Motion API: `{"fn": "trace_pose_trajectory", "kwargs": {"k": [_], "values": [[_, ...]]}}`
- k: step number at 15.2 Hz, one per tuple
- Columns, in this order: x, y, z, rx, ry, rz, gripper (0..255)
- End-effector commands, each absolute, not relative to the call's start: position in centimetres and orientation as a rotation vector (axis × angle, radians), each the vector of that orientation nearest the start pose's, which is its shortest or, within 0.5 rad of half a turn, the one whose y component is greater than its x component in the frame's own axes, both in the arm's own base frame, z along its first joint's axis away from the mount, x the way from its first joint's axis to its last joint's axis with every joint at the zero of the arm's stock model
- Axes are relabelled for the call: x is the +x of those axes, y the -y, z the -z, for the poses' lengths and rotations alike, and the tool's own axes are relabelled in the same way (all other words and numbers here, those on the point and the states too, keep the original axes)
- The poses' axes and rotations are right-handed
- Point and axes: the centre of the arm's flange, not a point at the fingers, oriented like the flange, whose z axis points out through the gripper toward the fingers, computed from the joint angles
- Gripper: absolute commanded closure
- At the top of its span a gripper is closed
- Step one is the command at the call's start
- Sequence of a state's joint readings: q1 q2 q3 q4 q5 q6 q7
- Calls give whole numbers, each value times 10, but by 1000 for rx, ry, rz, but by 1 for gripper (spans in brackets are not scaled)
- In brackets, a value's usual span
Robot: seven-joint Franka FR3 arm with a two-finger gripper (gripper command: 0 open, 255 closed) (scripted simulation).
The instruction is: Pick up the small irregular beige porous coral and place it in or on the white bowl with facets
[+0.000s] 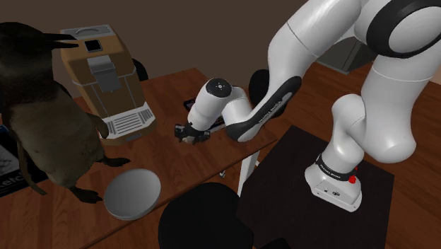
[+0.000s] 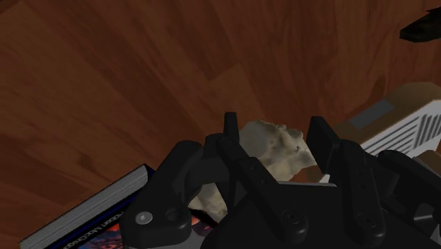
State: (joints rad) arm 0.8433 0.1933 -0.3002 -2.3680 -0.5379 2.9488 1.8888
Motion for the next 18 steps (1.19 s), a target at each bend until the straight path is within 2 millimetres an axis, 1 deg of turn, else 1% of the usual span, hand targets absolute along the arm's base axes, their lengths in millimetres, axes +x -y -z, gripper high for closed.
{"fn": "trace_pose_trajectory", "kwargs": {"k": [1,11,12,18], "values": [[441,-305,-295,-2602,-1130,533,255],[441,-305,-347,-2602,-1130,533,255],[441,-305,-350,-2602,-1130,533,255],[435,-384,-351,-2602,-1130,533,255]]}}
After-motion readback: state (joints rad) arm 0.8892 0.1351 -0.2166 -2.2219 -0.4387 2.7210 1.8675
